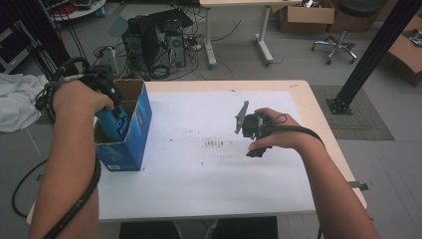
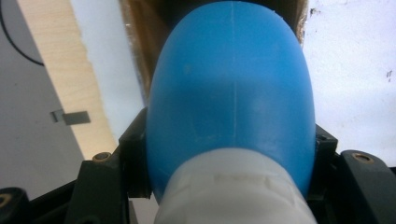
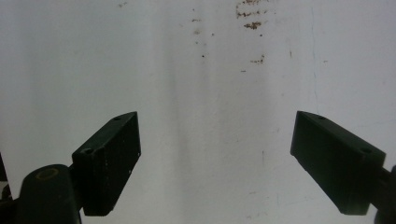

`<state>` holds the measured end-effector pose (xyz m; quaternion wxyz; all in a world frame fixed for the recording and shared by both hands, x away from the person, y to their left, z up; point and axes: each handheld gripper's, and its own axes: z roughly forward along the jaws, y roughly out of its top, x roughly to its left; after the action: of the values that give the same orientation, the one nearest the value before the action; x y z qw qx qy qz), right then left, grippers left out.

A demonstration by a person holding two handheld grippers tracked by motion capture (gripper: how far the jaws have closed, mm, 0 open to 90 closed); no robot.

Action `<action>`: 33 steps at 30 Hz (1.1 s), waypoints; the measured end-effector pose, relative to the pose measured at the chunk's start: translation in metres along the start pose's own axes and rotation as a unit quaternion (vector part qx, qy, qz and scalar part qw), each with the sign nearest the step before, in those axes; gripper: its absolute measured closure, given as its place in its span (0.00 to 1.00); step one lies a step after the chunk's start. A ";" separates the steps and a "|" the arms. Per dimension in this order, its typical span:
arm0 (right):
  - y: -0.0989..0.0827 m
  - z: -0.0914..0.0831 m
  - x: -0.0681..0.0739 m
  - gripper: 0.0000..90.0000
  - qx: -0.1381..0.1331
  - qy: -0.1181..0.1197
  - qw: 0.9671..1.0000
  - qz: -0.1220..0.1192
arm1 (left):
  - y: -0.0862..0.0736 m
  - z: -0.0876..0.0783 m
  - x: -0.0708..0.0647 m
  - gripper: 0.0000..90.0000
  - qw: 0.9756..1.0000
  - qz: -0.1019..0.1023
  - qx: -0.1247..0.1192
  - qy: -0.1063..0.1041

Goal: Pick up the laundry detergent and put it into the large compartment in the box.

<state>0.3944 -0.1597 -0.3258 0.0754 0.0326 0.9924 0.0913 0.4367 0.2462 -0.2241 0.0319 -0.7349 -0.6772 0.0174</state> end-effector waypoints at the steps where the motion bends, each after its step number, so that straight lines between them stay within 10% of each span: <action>1: 0.000 0.000 0.000 0.18 0.000 0.000 1.000 0.000 | 0.000 0.003 0.000 0.42 1.000 0.002 0.001 0.001; 33: 0.002 0.003 0.001 0.18 0.001 0.000 1.000 0.001 | 0.006 0.061 0.002 0.42 1.000 0.003 -0.003 0.006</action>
<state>0.3944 -0.1574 -0.3289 0.0757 0.0339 0.9924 0.0908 0.4382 0.2490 -0.2856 0.0332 -0.7371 -0.6749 0.0112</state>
